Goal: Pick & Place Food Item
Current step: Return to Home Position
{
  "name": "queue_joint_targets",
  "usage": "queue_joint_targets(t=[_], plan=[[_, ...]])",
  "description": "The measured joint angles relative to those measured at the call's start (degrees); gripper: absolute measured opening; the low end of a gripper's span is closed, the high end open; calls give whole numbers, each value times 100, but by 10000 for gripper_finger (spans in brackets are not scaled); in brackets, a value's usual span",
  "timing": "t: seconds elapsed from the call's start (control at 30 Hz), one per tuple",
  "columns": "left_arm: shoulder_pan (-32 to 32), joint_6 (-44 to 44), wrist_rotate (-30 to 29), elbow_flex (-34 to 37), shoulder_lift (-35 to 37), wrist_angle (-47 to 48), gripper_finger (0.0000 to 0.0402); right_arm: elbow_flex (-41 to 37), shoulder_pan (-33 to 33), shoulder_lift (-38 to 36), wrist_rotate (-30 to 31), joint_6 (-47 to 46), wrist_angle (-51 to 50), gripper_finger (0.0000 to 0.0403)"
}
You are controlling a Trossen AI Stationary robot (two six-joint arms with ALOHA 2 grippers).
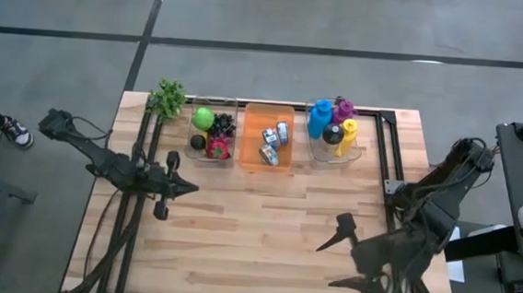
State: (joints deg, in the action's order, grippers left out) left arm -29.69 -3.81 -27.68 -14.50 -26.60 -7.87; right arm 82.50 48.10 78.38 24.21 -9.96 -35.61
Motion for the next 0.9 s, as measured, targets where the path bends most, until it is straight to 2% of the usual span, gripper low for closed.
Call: queue_joint_targets(t=[0.13,0.37,0.6,0.9], plan=[[0,238,324,246,329,-295,5,-921,2,-685,-8,14,848,359],[0,429,378,455,1016,-288,5,-2292,2,-1758,-17,98,1927,359],[0,540,376,485,1684,140,4,-3278,2,-2704,-17,84,2380,359],[0,627,376,549,2496,631,4,-4157,2,-3605,-15,120,2766,359]])
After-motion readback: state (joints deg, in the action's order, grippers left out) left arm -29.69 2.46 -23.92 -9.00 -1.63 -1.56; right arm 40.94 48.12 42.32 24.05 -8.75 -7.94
